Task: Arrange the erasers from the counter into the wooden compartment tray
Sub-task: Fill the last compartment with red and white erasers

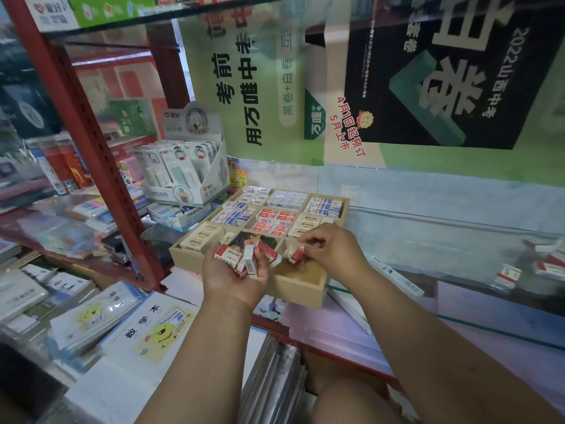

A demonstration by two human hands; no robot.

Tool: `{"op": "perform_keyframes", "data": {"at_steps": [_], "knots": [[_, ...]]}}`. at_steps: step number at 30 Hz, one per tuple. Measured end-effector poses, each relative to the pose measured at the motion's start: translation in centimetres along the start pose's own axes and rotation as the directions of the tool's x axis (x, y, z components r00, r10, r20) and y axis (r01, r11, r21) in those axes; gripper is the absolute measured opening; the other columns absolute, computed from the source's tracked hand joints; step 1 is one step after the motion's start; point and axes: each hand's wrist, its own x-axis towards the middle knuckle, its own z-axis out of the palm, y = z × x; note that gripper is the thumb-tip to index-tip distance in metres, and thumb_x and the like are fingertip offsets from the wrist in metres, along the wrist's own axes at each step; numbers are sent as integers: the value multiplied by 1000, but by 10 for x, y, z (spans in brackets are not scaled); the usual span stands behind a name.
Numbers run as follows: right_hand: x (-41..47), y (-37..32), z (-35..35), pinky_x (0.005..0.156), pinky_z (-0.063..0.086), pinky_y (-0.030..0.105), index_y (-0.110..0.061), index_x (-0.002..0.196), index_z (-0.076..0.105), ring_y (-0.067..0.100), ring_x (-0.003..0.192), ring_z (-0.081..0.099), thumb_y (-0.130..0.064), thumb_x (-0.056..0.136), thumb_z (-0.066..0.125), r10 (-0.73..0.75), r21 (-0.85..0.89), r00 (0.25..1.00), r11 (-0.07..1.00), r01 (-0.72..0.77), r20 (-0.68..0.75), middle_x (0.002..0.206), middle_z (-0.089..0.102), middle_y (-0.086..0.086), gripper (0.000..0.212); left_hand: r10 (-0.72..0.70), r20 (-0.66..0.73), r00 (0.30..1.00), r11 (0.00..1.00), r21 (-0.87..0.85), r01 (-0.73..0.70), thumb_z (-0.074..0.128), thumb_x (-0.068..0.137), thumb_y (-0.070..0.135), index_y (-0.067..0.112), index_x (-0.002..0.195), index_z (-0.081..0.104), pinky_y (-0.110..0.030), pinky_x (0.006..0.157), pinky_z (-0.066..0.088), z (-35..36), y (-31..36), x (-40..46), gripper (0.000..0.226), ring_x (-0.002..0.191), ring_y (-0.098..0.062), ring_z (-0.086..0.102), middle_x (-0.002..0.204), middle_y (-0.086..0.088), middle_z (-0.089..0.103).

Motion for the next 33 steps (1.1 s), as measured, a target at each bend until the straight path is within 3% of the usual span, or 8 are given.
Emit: {"op": "perform_keyframes", "data": {"at_steps": [6,12,15,18,22,26,30,33], "knots": [[10,-11,6,77,45,27,-15,89,76,17,87,60,-20,81,71,24,-364,981,930,49,193,92,67,2,11,8,10,1000,998,-62,-7,60,89,34,10,98,68,-20,50,53,-8,6,5,26,80,-18,66,86,-7,69],[13,-11,7,82,47,30,-14,81,75,21,90,60,-13,79,71,3,-380,988,923,56,154,94,64,4,6,0,18,1000,996,-87,1,59,90,34,11,103,68,-21,49,53,-9,7,7,28,81,-18,65,93,-6,69],[3,-22,1,74,45,22,-20,88,74,9,83,58,-15,80,71,11,-81,996,997,-4,87,88,61,-8,9,1,19,1000,996,-93,1,59,90,33,9,96,68,-20,50,53,-7,6,4,26,72,-18,65,79,-8,70],[-11,-39,-1,80,53,24,-25,82,68,9,81,64,-9,79,74,57,395,967,905,-155,250,88,69,-6,18,11,23,1000,994,-109,-9,57,91,34,9,96,67,-19,51,53,-6,5,3,27,67,-19,65,73,-9,70],[-16,-46,5,71,55,27,-19,82,63,10,64,64,8,80,67,82,516,944,821,-246,319,82,66,0,27,6,21,1000,993,-115,-3,55,92,35,9,94,66,-19,51,54,-2,0,0,29,68,-18,64,68,-9,70],[-14,-45,-3,62,56,23,-16,82,67,11,56,65,2,89,58,160,588,954,758,-283,252,90,69,11,21,-5,31,1000,996,-88,8,53,93,36,6,113,65,-23,51,56,-5,3,2,38,84,-23,68,81,-12,72],[1,-31,-23,51,48,14,-23,93,68,-1,57,58,-6,91,57,101,221,983,966,-134,155,86,63,-12,20,13,32,999,994,-107,-10,54,92,31,8,126,62,-26,48,54,-10,14,7,42,86,-23,67,110,-8,67],[9,-26,-27,54,42,6,-17,105,66,-8,63,59,1,86,60,33,-33,937,999,-23,347,82,68,-5,27,4,29,1000,994,-113,-1,55,92,29,10,127,62,-26,48,54,-10,14,7,40,79,-22,66,114,-7,65]]}}
